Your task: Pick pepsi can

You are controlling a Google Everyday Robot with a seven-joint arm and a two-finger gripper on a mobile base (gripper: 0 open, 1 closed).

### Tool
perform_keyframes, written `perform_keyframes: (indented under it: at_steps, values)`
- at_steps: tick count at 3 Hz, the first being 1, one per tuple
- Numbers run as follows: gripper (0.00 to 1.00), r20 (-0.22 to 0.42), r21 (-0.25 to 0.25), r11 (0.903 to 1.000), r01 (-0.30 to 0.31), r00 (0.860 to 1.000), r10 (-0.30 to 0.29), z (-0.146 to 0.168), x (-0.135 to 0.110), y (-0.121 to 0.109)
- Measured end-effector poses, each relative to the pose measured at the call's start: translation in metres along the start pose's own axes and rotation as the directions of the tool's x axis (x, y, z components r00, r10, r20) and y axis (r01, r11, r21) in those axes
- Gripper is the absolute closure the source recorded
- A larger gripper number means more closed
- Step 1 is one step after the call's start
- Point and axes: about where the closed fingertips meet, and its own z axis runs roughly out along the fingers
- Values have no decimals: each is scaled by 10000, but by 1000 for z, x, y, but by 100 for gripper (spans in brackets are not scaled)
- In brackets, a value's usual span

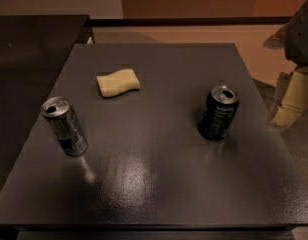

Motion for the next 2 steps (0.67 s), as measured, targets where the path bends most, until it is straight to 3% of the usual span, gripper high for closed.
perform_keyframes:
  at_steps: [1, 2]
  values:
    - [0, 82, 83, 10000, 4, 10000, -5, -1, -1, -1]
    - [0, 579, 74, 9999, -112, 9983, 107, 5, -3, -3]
